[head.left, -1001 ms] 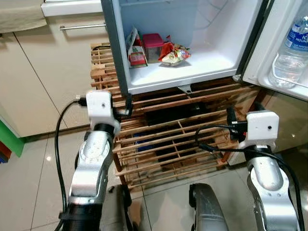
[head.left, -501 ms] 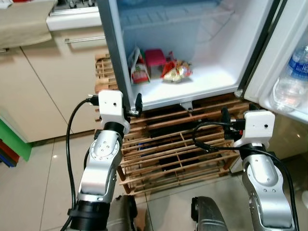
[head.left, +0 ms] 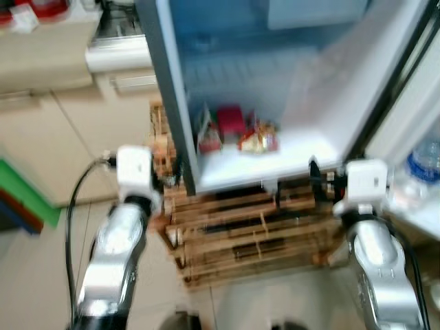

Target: Restocking fridge

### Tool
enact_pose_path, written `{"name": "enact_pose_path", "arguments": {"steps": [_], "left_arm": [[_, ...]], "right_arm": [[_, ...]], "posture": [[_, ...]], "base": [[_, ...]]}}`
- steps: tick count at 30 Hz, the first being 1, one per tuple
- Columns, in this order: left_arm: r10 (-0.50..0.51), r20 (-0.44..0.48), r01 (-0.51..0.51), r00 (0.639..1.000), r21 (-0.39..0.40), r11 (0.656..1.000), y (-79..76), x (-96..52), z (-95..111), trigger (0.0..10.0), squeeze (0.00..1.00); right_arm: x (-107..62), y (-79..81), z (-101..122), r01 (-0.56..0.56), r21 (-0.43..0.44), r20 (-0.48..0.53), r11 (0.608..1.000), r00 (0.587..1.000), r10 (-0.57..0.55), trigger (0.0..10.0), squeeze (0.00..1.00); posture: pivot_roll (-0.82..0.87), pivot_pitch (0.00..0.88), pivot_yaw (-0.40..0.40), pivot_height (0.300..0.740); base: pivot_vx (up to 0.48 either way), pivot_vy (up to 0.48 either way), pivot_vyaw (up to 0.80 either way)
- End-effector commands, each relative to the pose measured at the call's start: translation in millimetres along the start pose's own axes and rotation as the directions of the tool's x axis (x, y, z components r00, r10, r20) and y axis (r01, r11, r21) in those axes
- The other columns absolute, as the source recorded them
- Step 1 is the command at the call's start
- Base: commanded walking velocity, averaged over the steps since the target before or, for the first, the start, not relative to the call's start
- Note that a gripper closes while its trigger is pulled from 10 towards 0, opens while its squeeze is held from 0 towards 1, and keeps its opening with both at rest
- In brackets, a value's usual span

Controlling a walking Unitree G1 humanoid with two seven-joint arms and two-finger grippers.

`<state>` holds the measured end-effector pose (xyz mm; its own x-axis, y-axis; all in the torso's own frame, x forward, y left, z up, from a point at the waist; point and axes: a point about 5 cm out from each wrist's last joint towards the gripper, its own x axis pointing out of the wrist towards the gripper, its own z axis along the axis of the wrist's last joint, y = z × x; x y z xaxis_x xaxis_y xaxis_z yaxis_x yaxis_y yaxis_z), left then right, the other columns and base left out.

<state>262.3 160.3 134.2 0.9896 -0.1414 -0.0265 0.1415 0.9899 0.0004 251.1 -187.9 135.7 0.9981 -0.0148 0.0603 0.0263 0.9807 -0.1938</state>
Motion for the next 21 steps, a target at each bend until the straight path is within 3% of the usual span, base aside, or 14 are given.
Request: {"name": "enact_pose_path", "arguments": {"steps": [1, 4, 8, 14, 21], "left_arm": [[-0.061, 0.016, 0.061, 0.998, -0.027, 0.998, -7.5, -2.8, 9, 10.0, 0.00], [-0.102, 0.073, 0.106, 0.992, -0.054, 0.993, -18.7, -4.0, 19, 10.0, 0.00], [-0.116, 0.108, 0.121, 0.987, -0.039, 0.992, -22.0, -3.0, 25, 10.0, 0.00], [-0.112, 0.121, 0.116, 0.986, -0.023, 0.993, -24.8, 6.1, 30, 10.0, 0.00], [-0.098, 0.109, 0.101, 0.989, -0.016, 0.995, -28.7, 12.8, 29, 10.0, 0.00]], "right_arm": [[-6.5, -6.7, -2, 0.011, 0.020, -0.025, 1.000, 1.000, -0.011, 10.0, 0.77], [-17.4, -3.4, -10, -0.010, 0.021, -0.061, 1.000, 0.998, 0.012, 10.0, 0.80], [-12.0, 0.8, -10, -0.031, 0.007, -0.053, 1.000, 0.998, 0.031, 10.0, 0.80], [-0.6, 6.7, -9, -0.048, 0.006, -0.046, 0.999, 0.998, 0.049, 10.0, 0.63], [3.7, 8.1, -7, -0.046, 0.014, -0.040, 0.999, 0.998, 0.047, 10.0, 0.62]], "posture": [[-0.02, 0.000, 0.014, 0.740], [-0.02, 0.000, 0.015, 0.740], [-0.03, 0.000, 0.023, 0.740], [-0.04, 0.000, 0.029, 0.740], [-0.04, 0.000, 0.031, 0.740]], "base": [[0.000, 0.000, 0.00], [0.000, 0.000, 0.00], [0.000, 0.000, 0.00], [0.000, 0.000, 0.00], [0.000, 0.000, 0.00]]}}
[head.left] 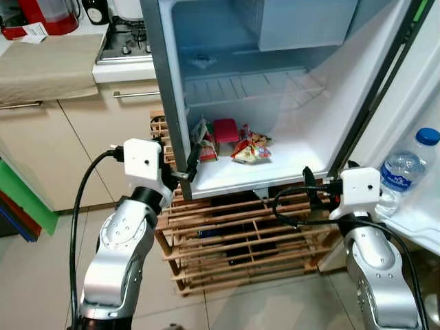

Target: Restocking fridge

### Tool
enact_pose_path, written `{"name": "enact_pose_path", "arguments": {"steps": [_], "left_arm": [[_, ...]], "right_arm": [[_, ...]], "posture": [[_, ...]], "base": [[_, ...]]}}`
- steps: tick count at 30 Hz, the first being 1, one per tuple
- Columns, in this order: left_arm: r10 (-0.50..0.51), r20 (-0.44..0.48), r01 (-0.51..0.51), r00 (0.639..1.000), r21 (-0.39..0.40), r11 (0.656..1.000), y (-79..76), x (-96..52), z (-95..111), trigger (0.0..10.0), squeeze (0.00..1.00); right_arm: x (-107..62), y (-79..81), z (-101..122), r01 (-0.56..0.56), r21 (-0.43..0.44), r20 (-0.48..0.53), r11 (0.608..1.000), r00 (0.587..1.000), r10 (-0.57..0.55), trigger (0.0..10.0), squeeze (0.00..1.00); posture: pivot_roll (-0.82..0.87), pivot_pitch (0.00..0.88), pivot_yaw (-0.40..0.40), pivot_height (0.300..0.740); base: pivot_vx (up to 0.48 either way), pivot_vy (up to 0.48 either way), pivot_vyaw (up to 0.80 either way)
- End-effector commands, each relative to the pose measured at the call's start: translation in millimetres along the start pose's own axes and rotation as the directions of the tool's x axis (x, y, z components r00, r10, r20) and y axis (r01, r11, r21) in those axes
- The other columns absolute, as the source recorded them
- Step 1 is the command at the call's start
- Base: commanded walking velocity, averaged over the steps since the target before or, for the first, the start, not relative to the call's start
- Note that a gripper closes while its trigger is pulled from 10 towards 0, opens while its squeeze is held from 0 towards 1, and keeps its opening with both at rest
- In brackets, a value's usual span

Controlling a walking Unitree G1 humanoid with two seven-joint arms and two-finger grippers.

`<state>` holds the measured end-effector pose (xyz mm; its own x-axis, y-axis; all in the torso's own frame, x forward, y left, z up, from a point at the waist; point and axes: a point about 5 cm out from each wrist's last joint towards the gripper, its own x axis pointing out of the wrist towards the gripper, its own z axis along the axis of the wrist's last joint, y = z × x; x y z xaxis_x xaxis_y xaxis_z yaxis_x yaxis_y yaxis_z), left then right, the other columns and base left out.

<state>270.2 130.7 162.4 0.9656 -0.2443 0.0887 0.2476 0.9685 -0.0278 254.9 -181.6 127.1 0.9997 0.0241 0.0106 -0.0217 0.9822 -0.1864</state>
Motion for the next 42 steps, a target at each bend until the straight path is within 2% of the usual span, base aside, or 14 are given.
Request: {"name": "enact_pose_path", "arguments": {"steps": [1, 21, 34, 40, 42], "left_arm": [[0.013, -0.011, -0.013, 1.000, 0.004, 1.000, -0.1, 2.1, -1, 10.0, 0.00], [0.014, -0.013, -0.014, 1.000, -0.012, 1.000, -5.1, 10.4, -2, 10.0, 0.00], [0.013, 0.006, -0.013, 1.000, -0.002, 1.000, -7.8, 16.8, 0, 10.0, 0.00], [0.016, 0.001, -0.016, 1.000, 0.014, 1.000, -7.7, 19.6, -1, 10.0, 0.00], [0.023, -0.010, -0.022, 1.000, 0.027, 0.999, -7.2, 21.2, -3, 10.0, 0.00]], "right_arm": [[0.3, -0.5, 0, 0.005, 0.006, 0.000, 1.000, 1.000, -0.005, 10.0, 0.62], [2.4, 1.4, 0, 0.009, -0.002, -0.001, 1.000, 1.000, -0.009, 10.0, 0.63], [3.9, 0.7, 0, 0.010, -0.033, 0.006, 0.999, 1.000, -0.009, 10.0, 0.69], [4.1, 0.7, 1, 0.020, -0.016, 0.011, 1.000, 1.000, -0.020, 10.0, 0.66], [5.0, 4.2, 1, 0.011, -0.039, 0.014, 0.999, 1.000, -0.011, 10.0, 0.69]], "posture": [[-0.05, 0.000, 0.033, 0.740], [-0.06, 0.000, 0.043, 0.740], [-0.07, 0.000, 0.051, 0.740], [-0.07, 0.000, 0.052, 0.740], [-0.07, 0.000, 0.049, 0.740]], "base": [[0.000, 0.000, 0.00], [0.000, 0.000, 0.00], [0.000, 0.000, 0.65], [0.000, 0.000, 0.59], [0.000, 0.000, 0.63]]}}
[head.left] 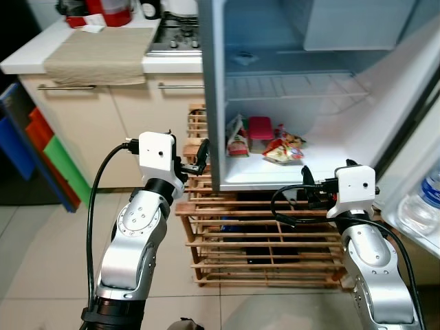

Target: Restocking fridge

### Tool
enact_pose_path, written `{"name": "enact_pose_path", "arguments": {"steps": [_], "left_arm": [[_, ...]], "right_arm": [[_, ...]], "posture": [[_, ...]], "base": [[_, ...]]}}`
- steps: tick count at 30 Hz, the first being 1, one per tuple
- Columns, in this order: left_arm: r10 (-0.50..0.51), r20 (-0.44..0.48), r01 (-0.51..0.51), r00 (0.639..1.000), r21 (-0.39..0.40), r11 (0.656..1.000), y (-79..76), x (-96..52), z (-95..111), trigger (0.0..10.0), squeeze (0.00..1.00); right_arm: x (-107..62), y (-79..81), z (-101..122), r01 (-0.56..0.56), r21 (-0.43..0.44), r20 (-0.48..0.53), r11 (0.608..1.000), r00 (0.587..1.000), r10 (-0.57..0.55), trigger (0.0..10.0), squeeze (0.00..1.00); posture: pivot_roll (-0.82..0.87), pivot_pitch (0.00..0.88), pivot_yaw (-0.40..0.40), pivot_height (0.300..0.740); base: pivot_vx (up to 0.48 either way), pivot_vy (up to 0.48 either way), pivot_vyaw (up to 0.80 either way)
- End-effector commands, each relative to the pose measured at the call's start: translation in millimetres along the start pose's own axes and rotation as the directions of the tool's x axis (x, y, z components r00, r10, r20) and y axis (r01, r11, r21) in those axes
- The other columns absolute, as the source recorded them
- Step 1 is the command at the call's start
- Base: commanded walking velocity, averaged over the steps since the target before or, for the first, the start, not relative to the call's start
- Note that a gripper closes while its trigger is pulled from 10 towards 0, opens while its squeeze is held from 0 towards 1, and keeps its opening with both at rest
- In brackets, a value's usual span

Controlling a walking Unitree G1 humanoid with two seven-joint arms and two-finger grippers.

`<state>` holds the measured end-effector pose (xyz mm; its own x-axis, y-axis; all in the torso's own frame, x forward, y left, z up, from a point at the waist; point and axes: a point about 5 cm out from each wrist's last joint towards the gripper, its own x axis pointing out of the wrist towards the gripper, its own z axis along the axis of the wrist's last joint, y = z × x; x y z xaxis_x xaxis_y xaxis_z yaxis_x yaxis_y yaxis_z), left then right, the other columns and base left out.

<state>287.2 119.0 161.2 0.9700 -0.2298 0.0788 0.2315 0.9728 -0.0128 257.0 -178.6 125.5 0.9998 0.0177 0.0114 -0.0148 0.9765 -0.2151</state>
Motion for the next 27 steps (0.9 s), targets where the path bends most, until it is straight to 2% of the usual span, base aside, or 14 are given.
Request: {"name": "enact_pose_path", "arguments": {"steps": [1, 8, 10, 12, 18, 24, 27], "left_arm": [[0.010, -0.001, -0.010, 1.000, 0.006, 1.000, 0.4, 2.1, -1, 10.0, 0.00], [0.038, 0.009, -0.038, 0.999, 0.004, 0.999, 10.0, -3.4, -1, 10.0, 0.00], [0.068, 0.017, -0.068, 0.998, 0.013, 0.998, 15.1, -2.2, -1, 10.0, 0.00], [0.074, 0.017, -0.074, 0.997, 0.016, 0.997, 17.4, -1.2, -1, 10.0, 0.00], [0.063, 0.048, -0.066, 0.997, 0.052, 0.996, 20.3, 10.0, 11, 10.0, 0.00], [0.075, 0.047, -0.078, 0.996, 0.062, 0.995, 25.5, 16.3, 11, 10.0, 0.00], [0.068, 0.048, -0.070, 0.997, 0.057, 0.996, 22.6, 19.5, 11, 10.0, 0.00]], "right_arm": [[3.0, 2.2, 2, 0.005, -0.010, 0.013, 1.000, 1.000, -0.005, 10.0, 0.69], [6.5, 13.0, -1, -0.034, 0.019, 0.006, 0.999, 0.999, 0.034, 10.0, 0.74], [11.2, 16.6, -2, -0.044, 0.029, -0.001, 0.999, 0.999, 0.044, 10.0, 0.69], [13.4, 19.0, -1, -0.051, 0.032, -0.002, 0.998, 0.999, 0.051, 10.0, 0.69], [17.0, 20.1, 4, -0.066, 0.041, 0.014, 0.997, 0.998, 0.066, 10.0, 0.68], [19.0, 18.1, 2, -0.050, 0.038, 0.017, 0.998, 0.999, 0.050, 10.0, 0.67], [20.2, 16.8, 3, -0.032, 0.044, 0.019, 0.998, 0.999, 0.031, 10.0, 0.68]], "posture": [[-0.07, 0.000, 0.048, 0.740], [-0.03, 0.000, 0.010, 0.740], [-0.01, 0.000, -0.003, 0.740], [0.00, 0.000, -0.008, 0.740], [0.01, 0.000, -0.020, 0.740], [-0.02, 0.000, 0.002, 0.740], [-0.02, 0.000, 0.015, 0.740]], "base": [[0.000, 0.000, 0.64], [0.000, 0.000, 0.62], [0.000, 0.000, 0.52], [0.000, 0.000, 0.43], [0.000, 0.000, 0.00], [-0.082, 0.000, 0.00], [-0.276, 0.000, 0.00]]}}
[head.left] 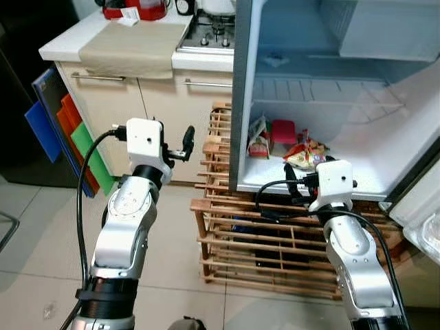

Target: Restocking fridge

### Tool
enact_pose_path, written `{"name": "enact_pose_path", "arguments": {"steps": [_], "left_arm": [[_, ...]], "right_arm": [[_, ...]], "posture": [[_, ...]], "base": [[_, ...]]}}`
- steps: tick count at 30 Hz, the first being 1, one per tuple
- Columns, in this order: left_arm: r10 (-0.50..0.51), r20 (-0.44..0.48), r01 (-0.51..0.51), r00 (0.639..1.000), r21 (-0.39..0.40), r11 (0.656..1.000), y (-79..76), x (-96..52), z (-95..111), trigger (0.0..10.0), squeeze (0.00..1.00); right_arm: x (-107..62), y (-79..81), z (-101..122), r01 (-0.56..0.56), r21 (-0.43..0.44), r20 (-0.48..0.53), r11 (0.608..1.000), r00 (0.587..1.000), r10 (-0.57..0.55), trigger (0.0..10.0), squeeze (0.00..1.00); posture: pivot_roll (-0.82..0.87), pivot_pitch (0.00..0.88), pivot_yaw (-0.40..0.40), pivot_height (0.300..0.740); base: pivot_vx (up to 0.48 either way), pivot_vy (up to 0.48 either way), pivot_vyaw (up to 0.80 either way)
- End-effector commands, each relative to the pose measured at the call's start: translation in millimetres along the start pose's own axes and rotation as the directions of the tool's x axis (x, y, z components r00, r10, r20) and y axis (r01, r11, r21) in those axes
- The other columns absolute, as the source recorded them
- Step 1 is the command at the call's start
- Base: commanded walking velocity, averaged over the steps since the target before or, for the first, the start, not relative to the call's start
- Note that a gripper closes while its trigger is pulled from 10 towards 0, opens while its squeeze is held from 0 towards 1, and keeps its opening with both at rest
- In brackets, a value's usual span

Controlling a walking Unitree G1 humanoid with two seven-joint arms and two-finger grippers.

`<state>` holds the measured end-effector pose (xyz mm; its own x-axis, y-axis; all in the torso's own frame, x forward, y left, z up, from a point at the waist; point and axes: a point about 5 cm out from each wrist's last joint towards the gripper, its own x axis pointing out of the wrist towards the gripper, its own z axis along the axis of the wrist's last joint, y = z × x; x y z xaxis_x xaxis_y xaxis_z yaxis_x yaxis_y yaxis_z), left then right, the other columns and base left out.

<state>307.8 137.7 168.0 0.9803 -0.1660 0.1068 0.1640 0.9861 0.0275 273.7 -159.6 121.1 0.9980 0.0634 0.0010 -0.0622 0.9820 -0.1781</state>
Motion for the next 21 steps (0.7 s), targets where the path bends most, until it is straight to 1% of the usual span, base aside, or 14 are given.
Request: {"name": "enact_pose_path", "arguments": {"steps": [1, 5, 14, 21], "left_arm": [[-0.001, 0.021, 0.001, 1.000, 0.009, 1.000, -1.6, 5.0, 6, 10.0, 0.00], [-0.022, 0.028, 0.022, 0.999, 0.010, 1.000, -3.8, 9.5, 7, 10.0, 0.00], [-0.030, 0.037, 0.029, 0.999, 0.014, 0.999, -3.8, 13.2, 9, 10.0, 0.00], [-0.046, 0.051, 0.046, 0.998, 0.004, 0.999, -4.2, 13.9, 9, 10.0, 0.00]], "right_arm": [[3.5, -2.4, 4, 0.019, 0.009, 0.022, 1.000, 1.000, -0.019, 10.0, 0.68], [4.2, -2.4, 4, 0.024, 0.010, 0.025, 1.000, 0.999, -0.025, 10.0, 0.67], [3.7, -1.8, 2, 0.031, 0.006, 0.027, 1.000, 0.999, -0.031, 10.0, 0.68], [3.2, -0.2, 2, 0.027, 0.004, 0.031, 1.000, 0.999, -0.027, 10.0, 0.68]], "posture": [[-0.03, 0.000, 0.019, 0.740], [-0.03, 0.000, 0.032, 0.740], [-0.03, 0.000, 0.038, 0.740], [-0.04, 0.000, 0.042, 0.740]], "base": [[-0.289, 0.000, 0.00], [-0.301, 0.000, 0.00], [-0.290, 0.000, 0.00], [0.000, 0.000, 0.00]]}}
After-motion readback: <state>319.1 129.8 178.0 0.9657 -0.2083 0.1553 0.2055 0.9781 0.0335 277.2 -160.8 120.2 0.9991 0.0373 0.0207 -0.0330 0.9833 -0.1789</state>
